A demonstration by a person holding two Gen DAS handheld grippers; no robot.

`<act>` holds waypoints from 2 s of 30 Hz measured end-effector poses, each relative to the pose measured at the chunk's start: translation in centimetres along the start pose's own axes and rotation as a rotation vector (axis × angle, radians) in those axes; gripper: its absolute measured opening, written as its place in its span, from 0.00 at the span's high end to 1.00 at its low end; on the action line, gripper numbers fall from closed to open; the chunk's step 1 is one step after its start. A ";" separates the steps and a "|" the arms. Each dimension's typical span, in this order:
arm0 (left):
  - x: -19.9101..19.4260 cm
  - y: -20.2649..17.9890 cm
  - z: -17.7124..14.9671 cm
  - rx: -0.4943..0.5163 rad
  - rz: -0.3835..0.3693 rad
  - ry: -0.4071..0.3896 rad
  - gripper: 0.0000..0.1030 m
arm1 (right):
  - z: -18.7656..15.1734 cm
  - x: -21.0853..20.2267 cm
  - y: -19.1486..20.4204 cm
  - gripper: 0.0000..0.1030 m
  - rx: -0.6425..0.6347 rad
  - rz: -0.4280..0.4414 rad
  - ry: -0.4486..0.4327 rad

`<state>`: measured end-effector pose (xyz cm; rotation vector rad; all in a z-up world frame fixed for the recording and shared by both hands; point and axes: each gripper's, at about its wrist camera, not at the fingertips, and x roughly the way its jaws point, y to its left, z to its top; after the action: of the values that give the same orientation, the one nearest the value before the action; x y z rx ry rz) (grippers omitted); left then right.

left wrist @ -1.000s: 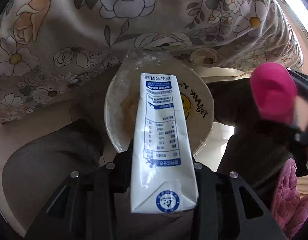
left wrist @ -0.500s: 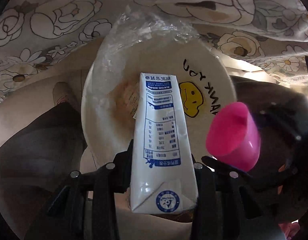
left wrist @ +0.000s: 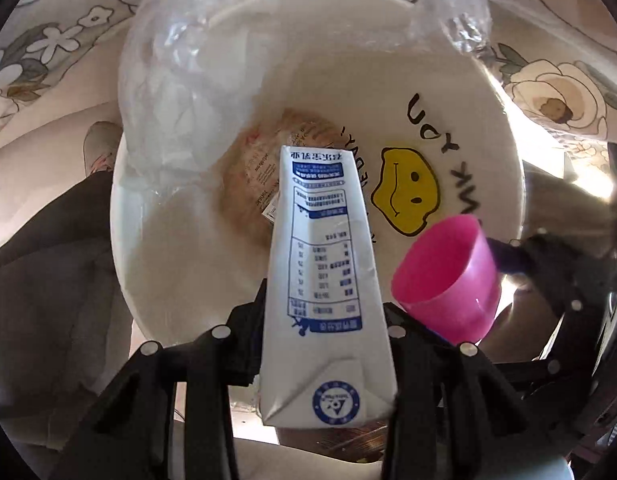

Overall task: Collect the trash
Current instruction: 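Open both tools to drop the milk carton and pink cup into the bin, then move both open tools back toward the remaining items on the bed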

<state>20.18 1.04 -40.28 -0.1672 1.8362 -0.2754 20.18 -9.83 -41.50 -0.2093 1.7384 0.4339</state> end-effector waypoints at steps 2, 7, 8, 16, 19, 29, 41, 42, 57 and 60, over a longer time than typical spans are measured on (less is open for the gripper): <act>0.5 0.1 0.2 -0.003 -0.001 0.013 0.62 | 0.0 0.3 0.0 0.32 0.004 -0.009 0.005; 1.2 -0.9 0.8 0.010 0.020 0.030 0.53 | 0.4 1.7 -0.2 0.32 0.018 -0.020 0.046; 1.3 -0.9 0.9 0.010 0.027 0.036 0.40 | 0.4 1.9 -0.2 0.32 0.021 -0.024 0.056; 0.9 -0.9 0.2 0.018 0.046 0.022 0.36 | 0.3 2.4 -0.4 0.32 0.023 -0.037 0.054; 0.4 -0.5 -0.2 0.015 0.038 0.020 0.36 | 0.2 2.0 -0.5 0.32 0.030 -0.034 0.048; -1.0 -0.4 -0.9 0.005 0.023 -0.019 0.36 | -0.2 0.5 -0.8 0.32 0.033 -0.022 0.007; -12.2 -1.7 -6.8 0.108 0.022 -0.233 0.33 | -5.2 -10.5 1.2 0.32 -0.092 0.009 -0.153; -13.2 -1.8 -7.3 0.119 0.027 -0.255 0.33 | -5.7 -11.5 1.2 0.32 -0.101 0.009 -0.168; -30.0 -7.8 -10.2 0.261 0.092 -0.666 0.26 | -10.2 -32.1 -0.3 0.32 -0.131 -0.050 -0.589; -32.3 -9.0 -9.2 0.305 0.144 -0.723 0.24 | -10.4 -35.7 -0.8 0.32 -0.129 -0.067 -0.665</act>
<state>20.13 1.56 -5.52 0.0754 1.0677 -0.3366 18.77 -18.17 -5.26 -0.1869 1.0514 0.4982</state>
